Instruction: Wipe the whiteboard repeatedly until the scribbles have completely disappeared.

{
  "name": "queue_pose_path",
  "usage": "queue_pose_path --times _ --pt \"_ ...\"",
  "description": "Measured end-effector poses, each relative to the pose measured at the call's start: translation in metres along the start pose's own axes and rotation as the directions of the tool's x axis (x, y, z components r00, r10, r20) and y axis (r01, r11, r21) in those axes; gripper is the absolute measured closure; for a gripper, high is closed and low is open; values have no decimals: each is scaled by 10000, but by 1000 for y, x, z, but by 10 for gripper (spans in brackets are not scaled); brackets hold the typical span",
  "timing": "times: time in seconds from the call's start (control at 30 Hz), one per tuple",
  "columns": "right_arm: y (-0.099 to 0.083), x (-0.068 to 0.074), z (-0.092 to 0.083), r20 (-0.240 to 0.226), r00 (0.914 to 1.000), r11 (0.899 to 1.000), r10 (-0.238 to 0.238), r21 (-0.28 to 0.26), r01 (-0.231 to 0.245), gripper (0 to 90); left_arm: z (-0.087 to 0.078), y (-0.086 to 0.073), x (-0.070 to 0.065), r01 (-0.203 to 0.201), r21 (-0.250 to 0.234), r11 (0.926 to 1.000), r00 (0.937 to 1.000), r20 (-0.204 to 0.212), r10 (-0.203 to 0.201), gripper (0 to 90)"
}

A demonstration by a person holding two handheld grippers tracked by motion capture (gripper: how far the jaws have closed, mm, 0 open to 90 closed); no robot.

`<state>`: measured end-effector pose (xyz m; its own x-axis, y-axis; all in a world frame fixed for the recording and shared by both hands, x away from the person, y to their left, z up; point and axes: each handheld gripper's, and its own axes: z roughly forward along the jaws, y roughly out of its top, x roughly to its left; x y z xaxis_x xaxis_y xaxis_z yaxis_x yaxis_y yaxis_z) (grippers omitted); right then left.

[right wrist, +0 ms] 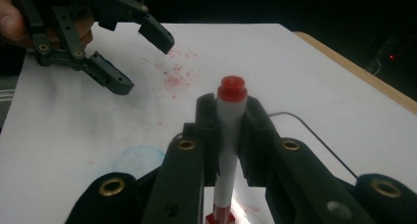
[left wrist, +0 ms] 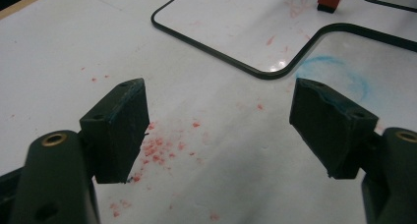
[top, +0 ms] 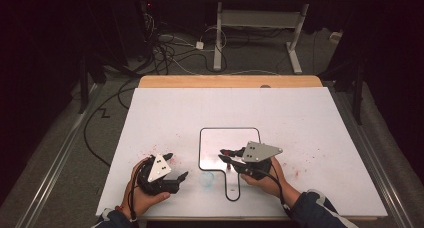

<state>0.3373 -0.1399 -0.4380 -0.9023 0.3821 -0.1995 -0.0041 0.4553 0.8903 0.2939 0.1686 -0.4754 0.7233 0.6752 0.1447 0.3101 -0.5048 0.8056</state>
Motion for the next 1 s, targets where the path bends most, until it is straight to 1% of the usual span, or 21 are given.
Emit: queue_pose_path --times 0.07,0.13,0.27,0.37,0.4,0.43,0.53,0.6,0.67,0.73,0.77,0.83,0.9,1.0 --pt "2 3 2 -108 9998 9998 -193 71 194 815 -1 -1 0 11 -9 10000 10000 3 -11 221" --pt "3 2 0 -56 9997 9994 -257 239 258 814 -1 -1 1 36 -8 10000 10000 0 -36 221" --pt "-2 -6 -13 258 9982 9971 -532 563 517 815 -2 -1 0 29 -2 10000 10000 -8 -29 221" --pt "-7 -15 -22 618 9955 9947 -716 785 667 814 0 0 0 20 21 10000 10000 -2 -20 221" --pt "-8 -17 -24 725 9946 9942 -746 827 685 815 0 0 -1 1 29 10000 10000 4 -1 221" --pt "-10 -20 -25 799 9945 9952 -672 770 610 815 0 0 -1 -6 21 10000 10000 7 6 221" --pt "-11 -22 -25 767 9963 9978 -390 568 347 815 1 1 -1 -1 24 10000 10000 37 1 221" --pt "-11 -20 -20 408 9991 9997 -107 243 98 814 1 1 -1 6 43 10000 10000 50 -6 221" --pt "-8 -13 -14 178 9997 9999 -140 73 139 814 1 1 -1 -2 22 10000 10000 62 2 221" --pt "-6 -6 -8 -154 9997 9998 -186 -67 185 814 1 0 -1 4 5 10000 10000 72 -4 221" --pt "-5 -3 -7 -201 9994 9996 -292 -46 291 814 0 0 -1 12 -4 10000 10000 68 -12 221" --pt "-3 1 -8 -206 9980 9982 -596 50 597 814 0 -1 0 59 -18 10000 10000 73 -59 221" --pt "-5 -1 -13 -165 9976 9976 -675 111 676 814 -1 -1 0 50 -8 10000 10000 64 -50 221" --pt "-10 -9 -21 389 9946 9948 -959 393 944 815 -1 0 -1 34 -20 10000 10000 57 -33 221"
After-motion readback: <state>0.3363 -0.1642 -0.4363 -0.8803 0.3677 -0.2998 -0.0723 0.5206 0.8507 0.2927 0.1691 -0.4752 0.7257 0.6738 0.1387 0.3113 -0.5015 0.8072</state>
